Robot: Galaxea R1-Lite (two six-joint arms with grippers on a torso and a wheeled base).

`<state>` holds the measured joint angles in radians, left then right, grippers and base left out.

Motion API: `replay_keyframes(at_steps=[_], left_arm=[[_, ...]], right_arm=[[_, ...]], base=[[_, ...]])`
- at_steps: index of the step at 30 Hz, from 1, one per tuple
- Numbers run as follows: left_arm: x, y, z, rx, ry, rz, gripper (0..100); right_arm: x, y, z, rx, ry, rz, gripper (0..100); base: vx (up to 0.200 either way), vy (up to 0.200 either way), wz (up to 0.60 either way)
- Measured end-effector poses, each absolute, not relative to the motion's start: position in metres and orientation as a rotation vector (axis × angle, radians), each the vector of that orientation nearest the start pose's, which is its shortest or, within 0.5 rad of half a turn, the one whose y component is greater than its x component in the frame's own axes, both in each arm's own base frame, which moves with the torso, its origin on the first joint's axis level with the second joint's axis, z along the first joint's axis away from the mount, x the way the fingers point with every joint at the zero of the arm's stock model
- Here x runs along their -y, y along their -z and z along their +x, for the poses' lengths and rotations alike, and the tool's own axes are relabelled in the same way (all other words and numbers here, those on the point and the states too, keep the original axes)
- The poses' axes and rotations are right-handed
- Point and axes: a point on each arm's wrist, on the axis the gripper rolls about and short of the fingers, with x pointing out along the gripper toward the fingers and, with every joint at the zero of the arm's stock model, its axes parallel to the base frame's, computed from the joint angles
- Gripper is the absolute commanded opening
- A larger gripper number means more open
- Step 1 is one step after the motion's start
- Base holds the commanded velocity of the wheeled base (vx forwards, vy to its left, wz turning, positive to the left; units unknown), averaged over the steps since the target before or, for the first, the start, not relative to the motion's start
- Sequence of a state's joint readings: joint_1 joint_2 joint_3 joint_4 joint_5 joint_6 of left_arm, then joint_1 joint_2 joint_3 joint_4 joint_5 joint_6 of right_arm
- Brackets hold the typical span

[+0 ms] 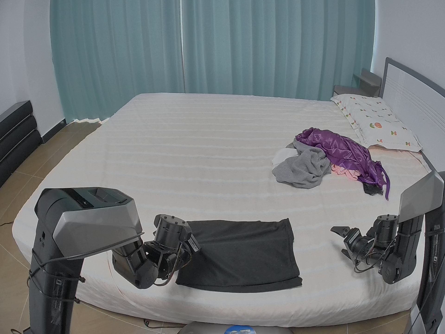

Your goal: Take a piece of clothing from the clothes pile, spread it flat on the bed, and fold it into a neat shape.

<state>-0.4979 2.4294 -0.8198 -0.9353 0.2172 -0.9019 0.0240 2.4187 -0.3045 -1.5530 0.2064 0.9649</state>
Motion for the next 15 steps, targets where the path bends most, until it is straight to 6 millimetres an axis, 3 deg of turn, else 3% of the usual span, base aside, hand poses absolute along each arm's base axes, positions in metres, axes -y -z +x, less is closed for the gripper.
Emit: replay_keyframes(at_steps=[15], left_arm=[[0.1659, 0.0398, 0.3314, -0.692, -0.060, -0.658, 0]], right_arm=[[-0.0128, 0.0445, 0.2852, -0.630, 0.060, 0.984, 100]], base=[[0.000, 0.200, 0.00]])
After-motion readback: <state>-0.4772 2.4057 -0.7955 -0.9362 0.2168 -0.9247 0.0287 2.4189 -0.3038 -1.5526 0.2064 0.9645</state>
